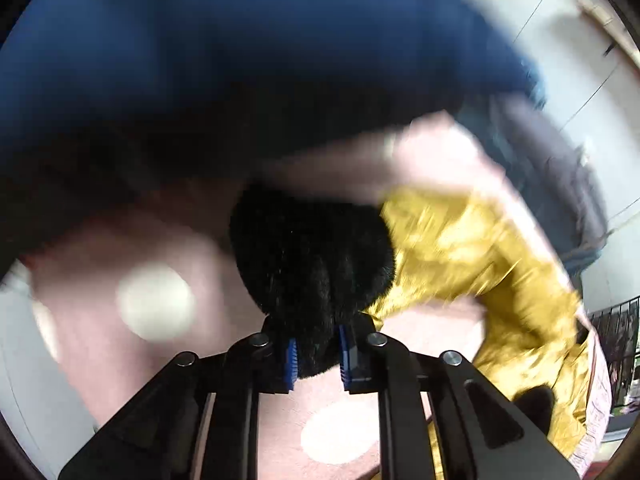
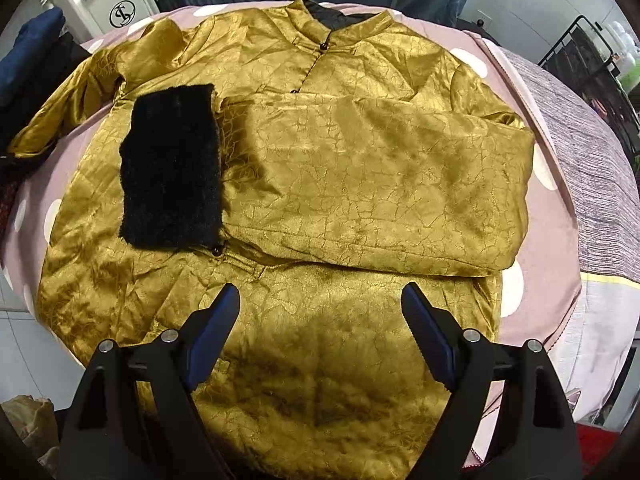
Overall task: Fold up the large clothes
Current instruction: 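Grasp the other black fur cuff with the left tool, then fold the held sleeve across the jacket front with the left tool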
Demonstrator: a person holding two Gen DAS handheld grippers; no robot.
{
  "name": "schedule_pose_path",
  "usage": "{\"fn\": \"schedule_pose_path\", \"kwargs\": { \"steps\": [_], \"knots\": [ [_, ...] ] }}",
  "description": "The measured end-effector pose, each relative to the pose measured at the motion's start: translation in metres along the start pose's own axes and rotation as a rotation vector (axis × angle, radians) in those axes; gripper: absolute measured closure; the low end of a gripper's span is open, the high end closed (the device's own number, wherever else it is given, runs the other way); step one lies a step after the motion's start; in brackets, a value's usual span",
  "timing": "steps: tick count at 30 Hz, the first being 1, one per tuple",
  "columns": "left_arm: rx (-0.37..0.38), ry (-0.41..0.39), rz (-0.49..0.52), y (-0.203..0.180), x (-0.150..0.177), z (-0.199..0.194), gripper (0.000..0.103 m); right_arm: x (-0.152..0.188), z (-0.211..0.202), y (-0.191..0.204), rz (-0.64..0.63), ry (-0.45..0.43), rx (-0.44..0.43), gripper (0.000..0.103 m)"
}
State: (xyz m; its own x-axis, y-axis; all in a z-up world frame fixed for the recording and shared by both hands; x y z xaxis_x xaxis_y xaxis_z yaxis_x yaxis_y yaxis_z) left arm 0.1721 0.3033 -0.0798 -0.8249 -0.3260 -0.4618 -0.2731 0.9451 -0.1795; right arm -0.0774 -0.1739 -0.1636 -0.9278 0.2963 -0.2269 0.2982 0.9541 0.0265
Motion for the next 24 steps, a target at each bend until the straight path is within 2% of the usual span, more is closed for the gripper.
{"fn": "schedule_pose_path", "kwargs": {
  "steps": [3, 6, 9, 12, 14, 18, 22, 24],
  "knots": [
    [-0.088, -0.144, 0.01, 0.021, -0.021, -0.058, 0.09, -0.005, -0.003, -0.001, 0.018, -0.015, -0.004, 0.021],
    [-0.147, -0.246, -0.078, 0.058, -0.033, -0.109, 0.09, -0.012, -0.004, 0.003, 0.019, -0.024, -0.014, 0.021],
    [-0.147, -0.254, -0.097, 0.068, -0.034, -0.12, 0.09, -0.019, -0.002, 0.01, 0.002, -0.025, -0.035, 0.021],
    [-0.197, -0.238, -0.025, 0.051, -0.029, -0.114, 0.09, -0.025, -0.003, 0.018, -0.025, -0.034, -0.047, 0.021],
    [-0.16, -0.225, -0.008, 0.045, -0.024, -0.12, 0.09, -0.027, -0.006, 0.021, -0.045, -0.049, -0.047, 0.021],
    [-0.061, -0.174, 0.08, -0.019, -0.009, -0.106, 0.09, -0.028, -0.006, 0.019, -0.042, -0.052, -0.051, 0.021],
    [0.162, -0.097, 0.167, -0.119, 0.018, -0.104, 0.091, -0.028, -0.004, 0.006, 0.01, -0.052, -0.062, 0.021],
    [0.282, -0.063, 0.237, -0.187, 0.039, -0.114, 0.091, -0.028, -0.004, -0.001, 0.033, -0.056, -0.064, 0.021]
  ]
}}
Point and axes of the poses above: each gripper's, at about its wrist camera, not at the fingertips, and z roughly the way its jaws point, y to its left, x to its underside, the point moved 7 cm from there along z, roughly the way its jaws point, and after that the axes turned 2 degrees about y, right-handed, at the moved point
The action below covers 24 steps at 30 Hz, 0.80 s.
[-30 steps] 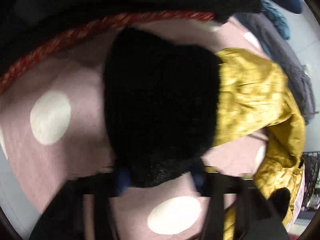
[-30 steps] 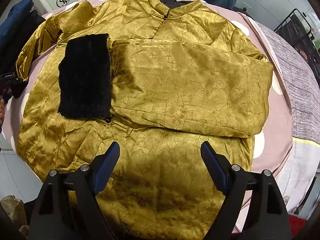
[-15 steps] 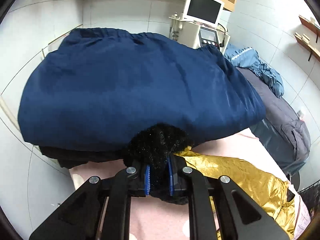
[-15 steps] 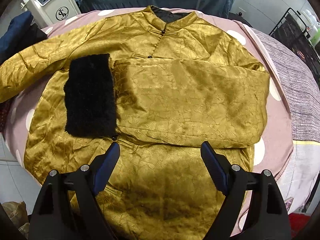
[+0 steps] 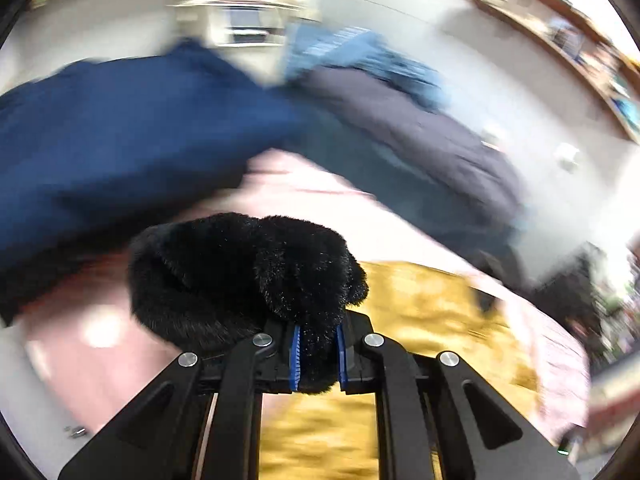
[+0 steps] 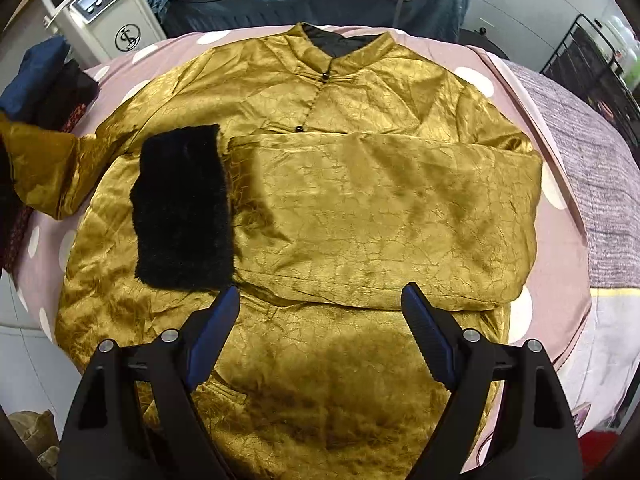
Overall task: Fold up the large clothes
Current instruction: 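Fold the held sleeve across the jacket front with the left tool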
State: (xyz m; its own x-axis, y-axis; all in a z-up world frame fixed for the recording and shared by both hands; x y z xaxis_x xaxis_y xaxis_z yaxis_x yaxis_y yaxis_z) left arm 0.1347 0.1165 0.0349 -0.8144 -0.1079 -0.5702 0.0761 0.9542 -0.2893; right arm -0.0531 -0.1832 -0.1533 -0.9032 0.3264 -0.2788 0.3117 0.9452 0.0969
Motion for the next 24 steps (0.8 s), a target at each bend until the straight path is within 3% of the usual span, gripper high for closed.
{"fn": "schedule_pose_path", "kwargs": {
  "steps": [3, 6, 9, 11, 13, 14, 15, 18, 21, 24],
  "knots": [
    [0.175, 0.019, 0.065, -0.096, 0.005, 0.005, 0.091, 0.001, -0.001, -0.011, 0.034, -0.005, -0.006, 0.021],
    [0.282, 0.028, 0.127, -0.176, 0.014, 0.008, 0.091, 0.002, -0.003, -0.026, 0.081, -0.008, -0.013, 0.021],
    [0.36, 0.097, 0.241, -0.25, 0.047, 0.02, 0.088, 0.004, -0.004, -0.041, 0.129, -0.01, -0.011, 0.021],
    [0.403, 0.188, 0.343, -0.284, 0.082, 0.034, 0.079, 0.007, -0.003, -0.054, 0.169, -0.004, -0.011, 0.021],
    [0.407, 0.311, 0.443, -0.304, 0.125, 0.054, 0.05, 0.011, 0.0, -0.065, 0.207, 0.011, -0.017, 0.021],
    [0.397, 0.382, 0.5, -0.309, 0.149, 0.065, 0.023, 0.014, 0.003, -0.071, 0.234, 0.026, -0.025, 0.021],
    [0.375, 0.436, 0.553, -0.309, 0.171, 0.075, 0.015, 0.016, 0.006, -0.075, 0.256, 0.038, -0.031, 0.021],
    [0.321, 0.485, 0.648, -0.294, 0.198, 0.089, 0.015, 0.021, 0.013, -0.091, 0.327, 0.065, -0.043, 0.021],
    [0.261, 0.424, 0.664, -0.258, 0.195, 0.086, 0.012, 0.019, 0.016, -0.102, 0.383, 0.074, -0.071, 0.021],
    [0.124, 0.358, 0.622, -0.203, 0.179, 0.093, 0.01, 0.007, 0.018, -0.108, 0.396, 0.06, -0.086, 0.021]
  ]
}}
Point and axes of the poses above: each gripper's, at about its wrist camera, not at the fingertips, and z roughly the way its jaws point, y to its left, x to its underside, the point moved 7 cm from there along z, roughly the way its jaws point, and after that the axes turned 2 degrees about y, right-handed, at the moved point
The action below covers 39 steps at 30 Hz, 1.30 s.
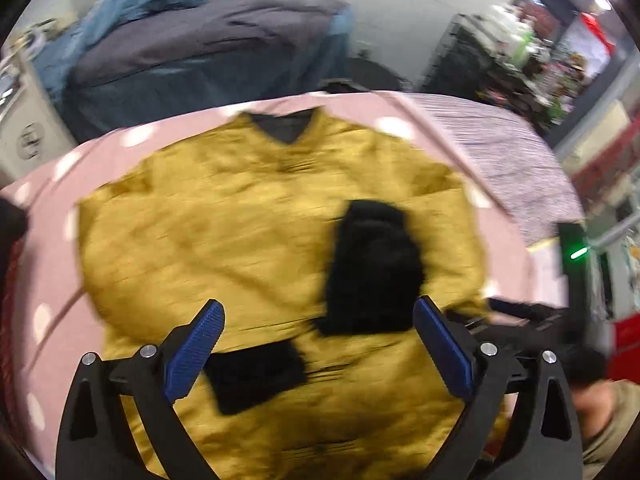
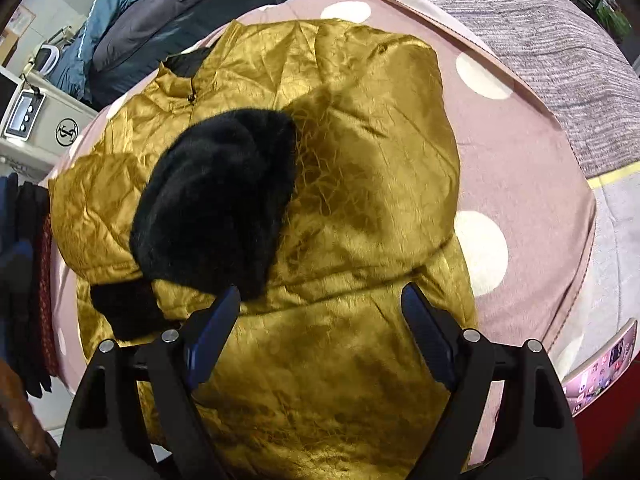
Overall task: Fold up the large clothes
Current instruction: 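Fold the held sleeve across the jacket front with the left tool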
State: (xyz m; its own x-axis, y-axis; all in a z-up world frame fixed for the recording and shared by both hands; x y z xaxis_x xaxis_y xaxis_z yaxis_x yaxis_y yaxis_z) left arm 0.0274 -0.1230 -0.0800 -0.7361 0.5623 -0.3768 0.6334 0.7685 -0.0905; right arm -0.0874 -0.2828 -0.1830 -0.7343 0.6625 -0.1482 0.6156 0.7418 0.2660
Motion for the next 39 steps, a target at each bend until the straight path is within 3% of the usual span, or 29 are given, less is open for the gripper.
{"fn": "schedule_pose_path", "kwargs": {
  "steps": [3, 6, 9, 12, 16, 19, 21, 22, 23, 24, 26, 28, 29, 32, 36, 38, 39],
  "knots": [
    [-0.111, 0.068, -0.139, 0.072, 0.031, 0.011, 0.01, -0.018, 0.002, 0.009, -0.017, -0.012, -0.019, 0.021],
    [-0.152, 0.11, -0.287, 0.124, 0.063, 0.013, 0.01, -0.037, 0.004, 0.025, -0.041, -0.027, -0.047, 0.024],
    [-0.161, 0.133, -0.378, 0.155, 0.089, 0.013, 0.01, -0.052, 0.009, 0.045, -0.071, -0.026, -0.078, 0.032],
    [-0.136, 0.138, -0.425, 0.166, 0.103, 0.014, 0.01, -0.057, 0.027, 0.057, -0.068, 0.032, -0.075, 0.047],
    [-0.041, 0.129, -0.335, 0.135, 0.098, 0.022, 0.01, -0.06, 0.03, 0.07, -0.032, 0.077, -0.182, 0.082],
    [0.011, 0.14, -0.155, 0.094, 0.093, 0.041, 0.01, -0.066, 0.022, 0.082, -0.082, 0.062, -0.209, 0.094],
    [-0.029, 0.145, -0.028, 0.073, 0.09, 0.057, 0.01, -0.076, 0.007, 0.091, -0.108, 0.026, -0.243, 0.1],
    [-0.103, 0.136, 0.047, 0.065, 0.087, 0.068, 0.011, -0.081, 0.001, 0.094, -0.117, 0.008, -0.259, 0.1],
    [-0.17, 0.127, 0.104, 0.062, 0.084, 0.077, 0.024, -0.088, -0.01, 0.098, -0.131, -0.02, -0.272, 0.1],
    [-0.198, 0.127, 0.141, 0.059, 0.081, 0.084, 0.042, -0.094, -0.02, 0.102, -0.147, -0.048, -0.279, 0.1],
    [-0.177, 0.139, 0.192, 0.051, 0.076, 0.098, 0.068, -0.106, -0.04, 0.107, -0.172, -0.1, -0.279, 0.102],
    [-0.229, 0.094, 0.241, 0.049, 0.062, 0.101, 0.076, -0.118, -0.057, 0.109, -0.188, -0.141, -0.281, 0.102],
    [-0.287, 0.055, 0.268, 0.05, 0.051, 0.098, 0.091, -0.12, -0.063, 0.108, -0.189, -0.156, -0.283, 0.102],
    [-0.359, -0.008, 0.205, 0.071, 0.017, 0.091, 0.091, -0.132, -0.09, 0.101, -0.169, -0.222, -0.297, 0.102],
    [-0.409, -0.014, 0.118, 0.103, -0.016, 0.094, 0.091, -0.141, -0.103, 0.09, -0.145, -0.263, -0.291, 0.103],
    [-0.387, 0.024, 0.126, 0.104, -0.018, 0.102, 0.084, -0.14, -0.098, 0.083, -0.128, -0.251, -0.281, 0.103],
    [-0.39, 0.047, 0.125, 0.105, -0.013, 0.105, 0.073, -0.137, -0.092, 0.08, -0.125, -0.233, -0.277, 0.103]
  ]
}}
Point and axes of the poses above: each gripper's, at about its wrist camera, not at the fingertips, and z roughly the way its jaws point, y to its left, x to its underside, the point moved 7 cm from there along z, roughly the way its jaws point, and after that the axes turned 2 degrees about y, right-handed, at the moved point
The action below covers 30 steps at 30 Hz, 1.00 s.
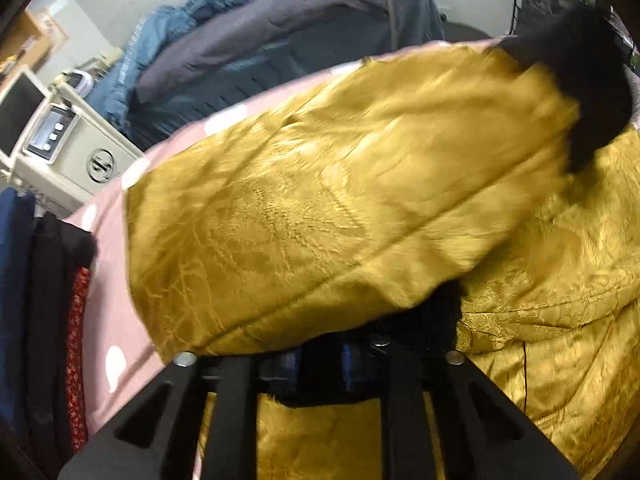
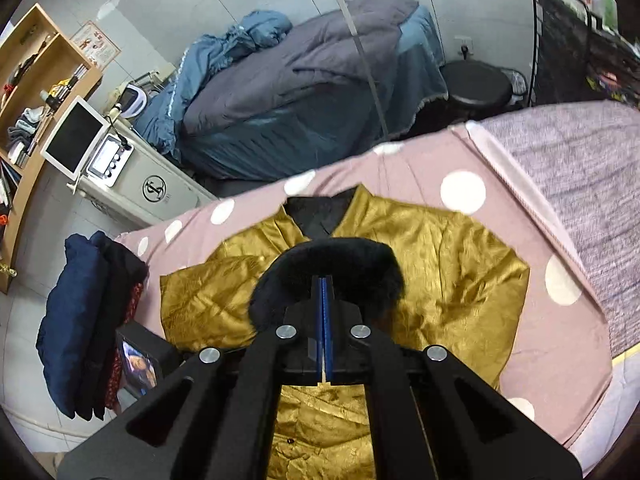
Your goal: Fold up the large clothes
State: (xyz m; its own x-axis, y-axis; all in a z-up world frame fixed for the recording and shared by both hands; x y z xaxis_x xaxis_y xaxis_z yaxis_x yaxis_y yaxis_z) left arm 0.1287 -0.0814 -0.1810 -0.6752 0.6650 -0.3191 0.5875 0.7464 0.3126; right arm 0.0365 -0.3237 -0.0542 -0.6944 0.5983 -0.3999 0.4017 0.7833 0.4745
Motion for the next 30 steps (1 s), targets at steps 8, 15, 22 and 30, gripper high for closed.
{"fn": "schedule_pose_path", "kwargs": {
  "steps": [8, 15, 22, 30],
  "knots": [
    [0.051, 0.026, -0.083, 0.014, 0.059, -0.021, 0.023, 0.057, 0.059, -0.04, 0.132, 0.202, 0.02, 0.1],
    [0.044, 0.051, -0.164, 0.036, 0.101, -0.038, 0.022, 0.033, 0.091, -0.037, 0.216, 0.167, -0.013, 0.026],
    [0.047, 0.05, -0.254, 0.051, 0.094, -0.042, 0.02, 0.028, 0.126, -0.002, 0.034, 0.241, 0.013, 0.081],
    [0.068, -0.012, -0.29, 0.058, 0.071, -0.06, 0.02, 0.035, 0.056, -0.007, -0.173, 0.075, 0.158, 0.087]
  ]
}}
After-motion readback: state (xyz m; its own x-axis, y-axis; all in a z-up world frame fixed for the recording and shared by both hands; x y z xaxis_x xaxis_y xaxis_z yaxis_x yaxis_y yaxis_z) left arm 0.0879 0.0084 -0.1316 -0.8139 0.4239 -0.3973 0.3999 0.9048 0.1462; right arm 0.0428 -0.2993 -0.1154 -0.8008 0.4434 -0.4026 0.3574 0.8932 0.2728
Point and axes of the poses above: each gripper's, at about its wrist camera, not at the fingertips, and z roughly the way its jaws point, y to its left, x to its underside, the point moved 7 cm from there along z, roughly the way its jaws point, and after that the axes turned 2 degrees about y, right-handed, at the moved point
